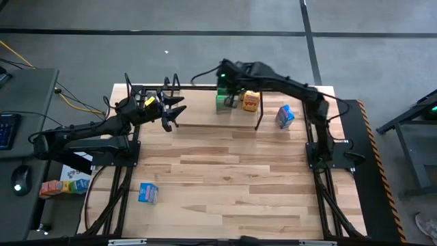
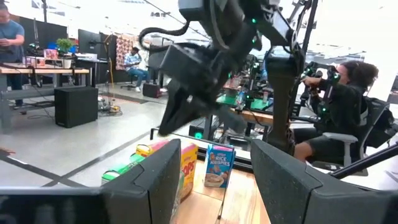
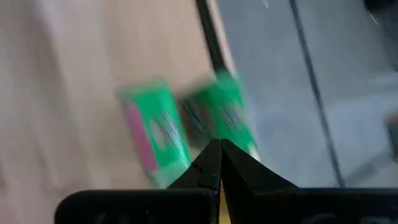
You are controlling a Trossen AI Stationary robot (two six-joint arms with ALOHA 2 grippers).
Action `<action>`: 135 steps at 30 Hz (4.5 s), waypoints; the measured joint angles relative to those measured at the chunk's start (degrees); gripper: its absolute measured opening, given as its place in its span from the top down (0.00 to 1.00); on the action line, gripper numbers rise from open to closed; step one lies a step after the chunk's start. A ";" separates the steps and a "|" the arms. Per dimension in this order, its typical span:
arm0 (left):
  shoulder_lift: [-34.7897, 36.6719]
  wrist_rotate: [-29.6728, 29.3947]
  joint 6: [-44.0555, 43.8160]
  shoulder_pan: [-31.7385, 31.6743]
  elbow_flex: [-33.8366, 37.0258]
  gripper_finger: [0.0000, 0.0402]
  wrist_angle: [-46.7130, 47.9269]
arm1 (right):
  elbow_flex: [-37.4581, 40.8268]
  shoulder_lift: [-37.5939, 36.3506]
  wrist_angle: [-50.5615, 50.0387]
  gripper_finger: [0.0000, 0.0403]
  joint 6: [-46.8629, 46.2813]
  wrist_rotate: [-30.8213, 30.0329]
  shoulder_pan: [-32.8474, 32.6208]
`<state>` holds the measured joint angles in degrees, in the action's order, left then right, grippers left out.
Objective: Stack cereal on shelf
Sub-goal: Adjust the yellow cereal box on the shelf
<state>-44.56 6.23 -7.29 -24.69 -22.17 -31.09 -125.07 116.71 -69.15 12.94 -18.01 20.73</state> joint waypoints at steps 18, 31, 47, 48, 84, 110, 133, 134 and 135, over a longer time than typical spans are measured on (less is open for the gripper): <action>-0.02 0.01 -0.28 0.00 0.00 0.54 0.26 | 54.54 -45.84 21.58 1.00 -18.19 -8.68 6.59; -0.02 0.01 -1.05 0.00 0.00 0.54 0.22 | 85.52 -55.07 53.05 1.00 -37.43 12.09 19.40; -0.04 0.01 -0.59 0.00 0.00 0.54 -0.15 | 95.05 -49.43 80.56 1.00 -47.66 25.94 22.80; -0.04 0.01 -0.57 0.00 0.00 0.54 -0.13 | 95.05 -49.28 80.91 1.00 -47.66 26.35 22.80; -0.04 0.01 0.02 -0.01 0.00 0.54 -0.07 | 94.73 -49.16 81.67 1.00 -47.01 34.61 22.80; -0.04 -1.59 0.00 -0.02 0.00 0.54 -0.04 | 94.70 -49.65 81.01 1.00 -46.32 28.02 22.92; -0.04 -1.89 0.00 -0.02 0.00 0.54 -0.22 | 55.96 -42.81 23.00 1.00 -22.02 18.81 9.31; -0.04 -1.89 0.00 -0.01 0.00 0.54 -0.22 | 54.43 -40.99 21.01 1.00 -21.69 17.94 8.35; -0.04 -1.89 0.00 -0.01 0.00 0.54 -0.20 | 53.09 -39.35 19.45 1.00 -21.49 17.43 7.49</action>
<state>-44.60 4.34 -7.29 -24.70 -22.17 -31.30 -71.99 77.35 -49.70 -8.55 -0.58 28.22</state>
